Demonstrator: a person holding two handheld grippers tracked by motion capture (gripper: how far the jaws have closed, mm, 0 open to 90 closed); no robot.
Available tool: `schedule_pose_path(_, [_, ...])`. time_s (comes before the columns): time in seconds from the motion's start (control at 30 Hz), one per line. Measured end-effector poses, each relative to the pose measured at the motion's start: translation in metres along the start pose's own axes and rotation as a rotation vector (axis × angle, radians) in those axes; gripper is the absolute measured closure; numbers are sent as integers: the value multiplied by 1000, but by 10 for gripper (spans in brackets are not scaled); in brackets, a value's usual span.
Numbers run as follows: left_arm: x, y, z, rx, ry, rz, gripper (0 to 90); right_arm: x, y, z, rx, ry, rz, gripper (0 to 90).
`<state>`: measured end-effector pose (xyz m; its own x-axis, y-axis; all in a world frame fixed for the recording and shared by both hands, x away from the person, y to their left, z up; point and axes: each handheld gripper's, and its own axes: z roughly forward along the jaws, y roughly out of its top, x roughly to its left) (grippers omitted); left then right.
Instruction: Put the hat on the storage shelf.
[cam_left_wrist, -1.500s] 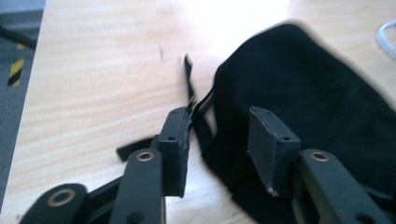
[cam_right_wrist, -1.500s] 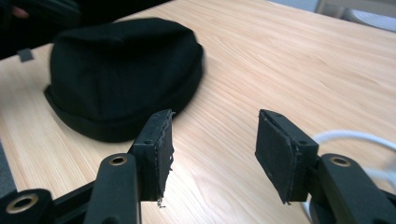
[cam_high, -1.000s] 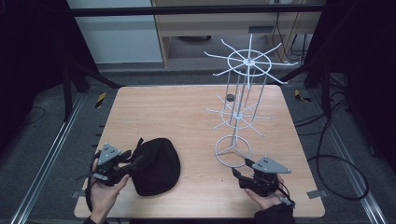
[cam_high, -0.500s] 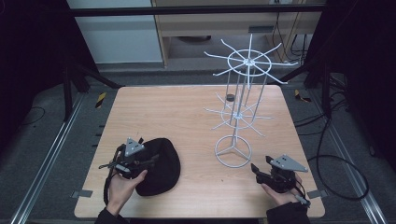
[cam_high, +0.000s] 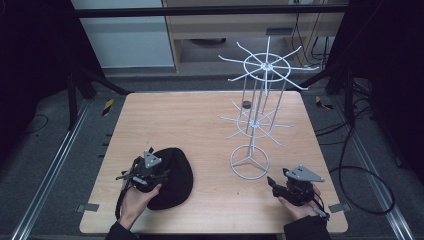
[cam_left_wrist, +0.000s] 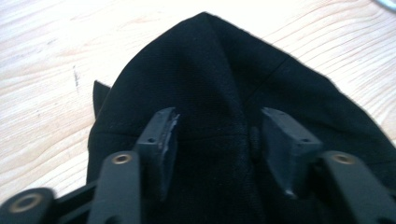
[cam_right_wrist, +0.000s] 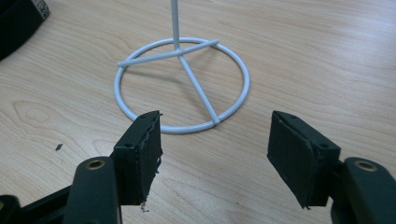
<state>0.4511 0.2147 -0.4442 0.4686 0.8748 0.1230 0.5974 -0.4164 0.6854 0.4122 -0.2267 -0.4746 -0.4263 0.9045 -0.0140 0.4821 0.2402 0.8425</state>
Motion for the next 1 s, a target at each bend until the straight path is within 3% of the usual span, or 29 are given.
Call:
schedule_pose_path(0.1, [4,-1,1,12,-7,-24,570,0,0,1,4,2,-4,352])
schedule_pose_path(0.27, [9,-2,0,19,-6,-53,766,-1,-1,1,11,1,-3,358])
schedule_pose_path(0.53, [15,0,-15,-62,-56,-89,800,-2,-1,3,16,2,-3,368])
schedule_pose_path(0.8, [20,5,-49,-242,-129,-126,802,-5,-2,2,9,-1,2,376])
schedule_pose_path(1.0, [18,14,-82,-410,-176,-137,802,-5,-2,2,7,-5,3,375])
